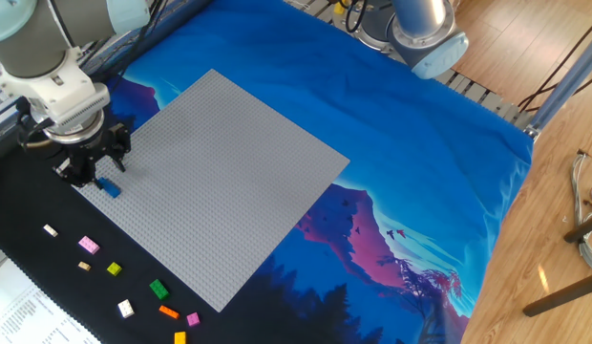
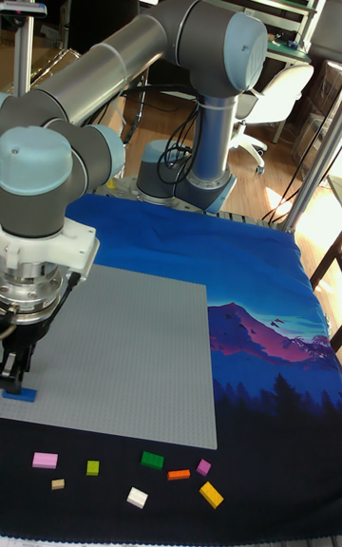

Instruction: Build with small Lego blocks

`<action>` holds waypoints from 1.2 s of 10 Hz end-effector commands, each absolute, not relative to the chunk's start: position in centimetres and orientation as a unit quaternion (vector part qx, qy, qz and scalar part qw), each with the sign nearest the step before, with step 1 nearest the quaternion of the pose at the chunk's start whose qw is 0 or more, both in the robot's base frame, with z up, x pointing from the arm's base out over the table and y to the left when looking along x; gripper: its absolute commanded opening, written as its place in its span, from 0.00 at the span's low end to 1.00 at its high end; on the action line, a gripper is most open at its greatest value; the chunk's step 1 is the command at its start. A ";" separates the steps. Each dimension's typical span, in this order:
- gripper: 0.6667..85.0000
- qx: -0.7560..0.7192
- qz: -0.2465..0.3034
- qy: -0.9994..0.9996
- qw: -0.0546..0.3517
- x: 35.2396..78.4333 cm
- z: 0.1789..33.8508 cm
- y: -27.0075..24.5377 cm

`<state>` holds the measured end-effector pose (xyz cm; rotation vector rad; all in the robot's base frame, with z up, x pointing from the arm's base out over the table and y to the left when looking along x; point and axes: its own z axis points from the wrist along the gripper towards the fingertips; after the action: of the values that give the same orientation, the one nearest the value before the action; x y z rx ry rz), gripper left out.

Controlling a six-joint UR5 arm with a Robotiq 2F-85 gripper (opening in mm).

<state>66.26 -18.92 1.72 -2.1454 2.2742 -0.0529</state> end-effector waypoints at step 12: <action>0.02 -0.660 -0.036 0.750 0.033 67.8 2.4 -18.4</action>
<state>67.63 -18.67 2.45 -2.0524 2.3077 -0.1195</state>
